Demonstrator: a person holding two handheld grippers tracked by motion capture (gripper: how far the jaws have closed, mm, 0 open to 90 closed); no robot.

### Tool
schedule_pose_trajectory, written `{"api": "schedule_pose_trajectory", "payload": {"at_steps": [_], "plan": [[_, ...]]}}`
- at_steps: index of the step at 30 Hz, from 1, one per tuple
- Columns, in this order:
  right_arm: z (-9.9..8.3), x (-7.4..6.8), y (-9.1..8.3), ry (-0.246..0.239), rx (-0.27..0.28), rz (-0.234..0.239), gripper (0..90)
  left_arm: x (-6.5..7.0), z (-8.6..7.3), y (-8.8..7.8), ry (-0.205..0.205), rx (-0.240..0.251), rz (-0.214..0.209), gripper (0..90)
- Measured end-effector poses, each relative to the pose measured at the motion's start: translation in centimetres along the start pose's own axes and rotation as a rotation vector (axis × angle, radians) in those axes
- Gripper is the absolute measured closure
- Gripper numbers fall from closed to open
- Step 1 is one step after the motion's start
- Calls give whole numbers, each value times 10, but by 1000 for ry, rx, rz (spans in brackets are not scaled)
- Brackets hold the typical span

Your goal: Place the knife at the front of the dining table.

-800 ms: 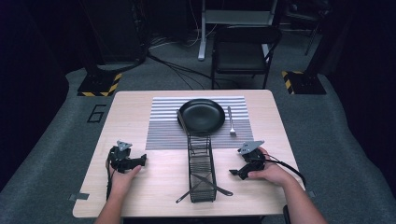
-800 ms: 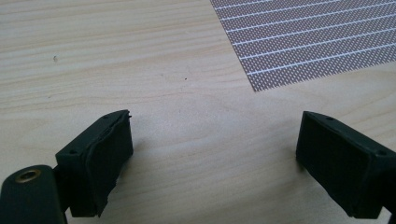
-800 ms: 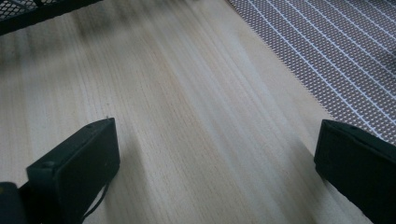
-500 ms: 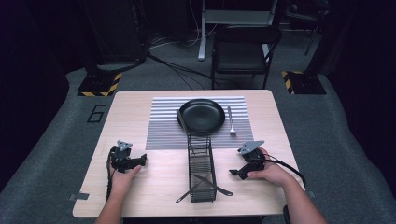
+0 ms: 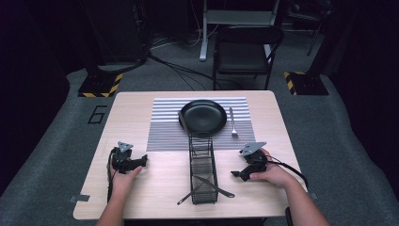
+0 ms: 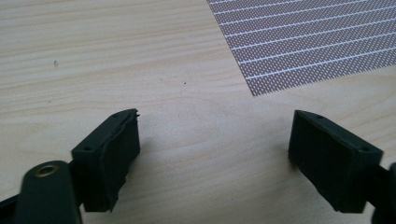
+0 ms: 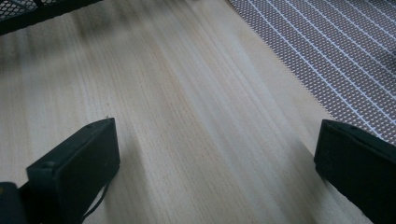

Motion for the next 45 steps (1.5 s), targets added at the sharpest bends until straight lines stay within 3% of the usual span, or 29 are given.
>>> {"api": "schedule_pose_trajectory", "payload": {"at_steps": [2, 6, 13, 34, 45], "plan": [[0, 0, 0, 4, 0, 0, 0, -2, 0, -1, -2, -1, 0, 226], [0, 0, 0, 2, 0, 0, 0, -2, 2, -4, -48, -3, -28, 300], [0, 0, 0, 4, 0, 0, 0, 5, 10, -17, -56, 26, -69, 347], [0, 0, 0, 3, 0, 2, 0, 34, 21, -42, -1, 32, -142, 369], [0, 0, 0, 5, 0, 1, 0, 53, 27, -54, 75, 30, -177, 420]]}}
Point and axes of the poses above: each handheld gripper's, and its own axes: y roughly forward along the jaws, z roughly out of its top, x roughly to its right, the point moved 5 cm from there along y, roughly forward along the jaws, and after that the axes turned 13 degrees about z, right-handed, at the moved point
